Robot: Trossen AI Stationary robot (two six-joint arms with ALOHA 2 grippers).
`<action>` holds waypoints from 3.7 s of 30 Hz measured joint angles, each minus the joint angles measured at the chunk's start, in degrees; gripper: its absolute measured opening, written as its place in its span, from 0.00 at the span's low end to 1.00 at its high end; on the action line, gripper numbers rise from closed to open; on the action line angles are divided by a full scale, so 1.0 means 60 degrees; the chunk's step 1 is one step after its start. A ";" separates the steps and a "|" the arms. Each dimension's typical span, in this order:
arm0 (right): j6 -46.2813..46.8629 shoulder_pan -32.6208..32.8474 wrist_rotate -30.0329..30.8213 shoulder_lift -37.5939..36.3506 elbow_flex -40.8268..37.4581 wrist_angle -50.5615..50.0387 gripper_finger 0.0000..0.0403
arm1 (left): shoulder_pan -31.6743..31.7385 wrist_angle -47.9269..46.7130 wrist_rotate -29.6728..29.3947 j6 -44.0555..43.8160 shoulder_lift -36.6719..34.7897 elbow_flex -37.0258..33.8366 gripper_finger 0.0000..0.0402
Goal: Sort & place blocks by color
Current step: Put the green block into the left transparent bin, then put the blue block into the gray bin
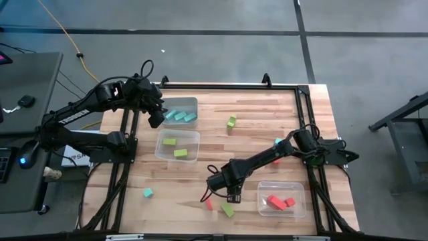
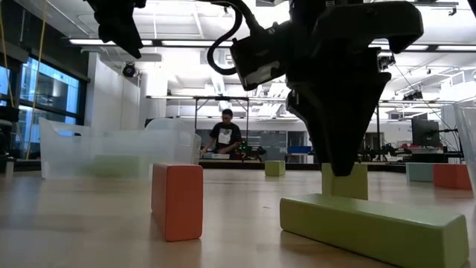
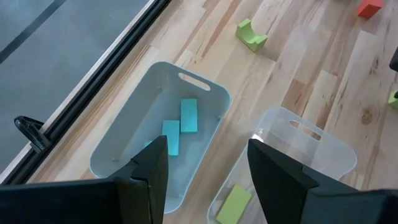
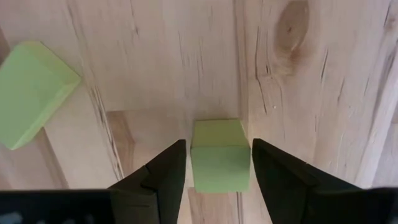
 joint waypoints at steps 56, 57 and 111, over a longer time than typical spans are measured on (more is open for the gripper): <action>0.0113 -0.3333 0.2070 -0.0131 0.2812 0.4809 0.24 | 0.0004 0.0000 0.0000 0.0579 0.0000 0.0000 0.42; 0.0109 -0.3380 0.2203 -0.0113 0.2812 0.4918 0.24 | 0.0004 0.0000 0.0000 0.0583 0.0000 0.0000 0.42; 0.0363 -0.3610 0.1377 0.1209 0.2818 0.4628 0.42 | 0.0000 -0.0004 0.0000 0.0474 0.0004 0.0000 0.42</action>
